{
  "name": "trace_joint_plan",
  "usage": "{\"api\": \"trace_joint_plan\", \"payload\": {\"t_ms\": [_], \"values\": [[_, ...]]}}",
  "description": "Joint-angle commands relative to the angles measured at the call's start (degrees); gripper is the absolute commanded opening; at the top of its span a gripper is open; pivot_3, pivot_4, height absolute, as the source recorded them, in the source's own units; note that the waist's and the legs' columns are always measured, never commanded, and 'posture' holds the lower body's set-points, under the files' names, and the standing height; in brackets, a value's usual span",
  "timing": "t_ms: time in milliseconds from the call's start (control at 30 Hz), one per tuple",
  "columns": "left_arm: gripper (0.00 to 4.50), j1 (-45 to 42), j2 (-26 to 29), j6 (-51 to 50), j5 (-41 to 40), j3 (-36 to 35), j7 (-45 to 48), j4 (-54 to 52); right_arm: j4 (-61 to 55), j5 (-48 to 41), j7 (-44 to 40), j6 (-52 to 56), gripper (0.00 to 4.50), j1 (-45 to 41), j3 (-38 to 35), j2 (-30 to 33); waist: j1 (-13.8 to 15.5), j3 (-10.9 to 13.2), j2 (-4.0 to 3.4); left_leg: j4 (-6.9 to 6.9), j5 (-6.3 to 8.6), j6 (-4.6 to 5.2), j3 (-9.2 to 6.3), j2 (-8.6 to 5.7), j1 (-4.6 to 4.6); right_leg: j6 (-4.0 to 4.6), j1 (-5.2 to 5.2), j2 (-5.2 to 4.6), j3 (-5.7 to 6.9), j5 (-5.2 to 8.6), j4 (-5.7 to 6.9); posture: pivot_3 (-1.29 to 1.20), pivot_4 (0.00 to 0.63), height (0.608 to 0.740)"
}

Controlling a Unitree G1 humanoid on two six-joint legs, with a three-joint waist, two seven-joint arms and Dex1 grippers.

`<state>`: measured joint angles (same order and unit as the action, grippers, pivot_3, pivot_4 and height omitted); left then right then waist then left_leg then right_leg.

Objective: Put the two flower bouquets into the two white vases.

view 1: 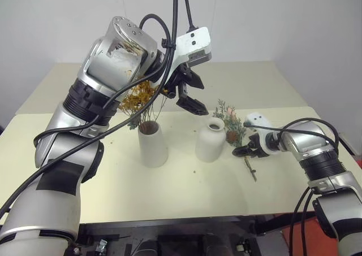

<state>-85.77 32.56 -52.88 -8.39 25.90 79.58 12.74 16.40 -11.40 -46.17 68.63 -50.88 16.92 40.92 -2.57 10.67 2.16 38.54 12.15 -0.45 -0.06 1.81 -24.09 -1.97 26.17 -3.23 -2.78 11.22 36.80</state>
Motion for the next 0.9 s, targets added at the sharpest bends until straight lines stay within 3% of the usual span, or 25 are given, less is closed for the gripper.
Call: {"api": "trace_joint_plan", "payload": {"t_ms": [33, 267, 433, 700, 900], "values": [[4.50, -0.67, 0.57, -0.17, -0.35, -0.92, -0.05, -1.25, 0.34, 0.20, -0.63, -0.13, 2.57, -0.98, -0.27, 0.26, -0.05, 0.00, 0.00, 0.00, 0.00, 0.00, 0.00, 0.00, 0.00, 0.00, 0.00, 0.00, 0.00, 0.00, 0.00, 0.00, 0.150, 0.740], [4.50, -0.62, 0.64, -0.10, -0.55, -1.12, -0.08, -1.05, 0.70, 0.18, -0.26, -0.16, 0.14, -1.36, -1.01, 0.13, -0.06, 0.00, 0.00, 0.00, 0.00, 0.00, 0.00, 0.00, 0.00, 0.00, 0.00, 0.00, 0.00, 0.00, 0.00, 0.00, 0.150, 0.740], [4.50, -0.53, 1.00, -0.22, -1.08, -1.29, 0.10, -1.09, 3.87, 0.01, 5.65, -1.80, 0.04, -3.92, -8.44, -2.28, -0.18, 0.00, -0.01, 0.01, 0.00, 0.00, 0.00, 0.01, 0.00, 0.00, 0.00, 0.00, -0.01, 0.00, 0.00, 0.00, 0.150, 0.740], [4.50, -0.66, 2.67, 0.84, -0.99, -1.27, 1.13, -0.47, 2.86, -7.88, 23.06, -13.66, 0.04, -12.49, -35.89, -12.42, -0.20, 0.06, -0.09, -0.05, 0.00, 0.00, 0.01, 0.02, 0.00, 0.08, 0.04, 0.01, -0.03, -0.05, 0.04, 0.00, 0.150, 0.740], [4.50, -0.56, 3.77, 1.23, -0.91, -1.53, 1.42, -0.08, -9.39, -14.71, 26.68, -16.77, 0.04, -10.86, -41.51, -19.23, -0.03, 0.06, -0.10, -0.14, 0.00, 0.00, 0.01, 0.00, -0.03, 0.34, 0.04, -0.01, -0.02, -0.21, 0.00, 0.00, 0.150, 0.740]]}}
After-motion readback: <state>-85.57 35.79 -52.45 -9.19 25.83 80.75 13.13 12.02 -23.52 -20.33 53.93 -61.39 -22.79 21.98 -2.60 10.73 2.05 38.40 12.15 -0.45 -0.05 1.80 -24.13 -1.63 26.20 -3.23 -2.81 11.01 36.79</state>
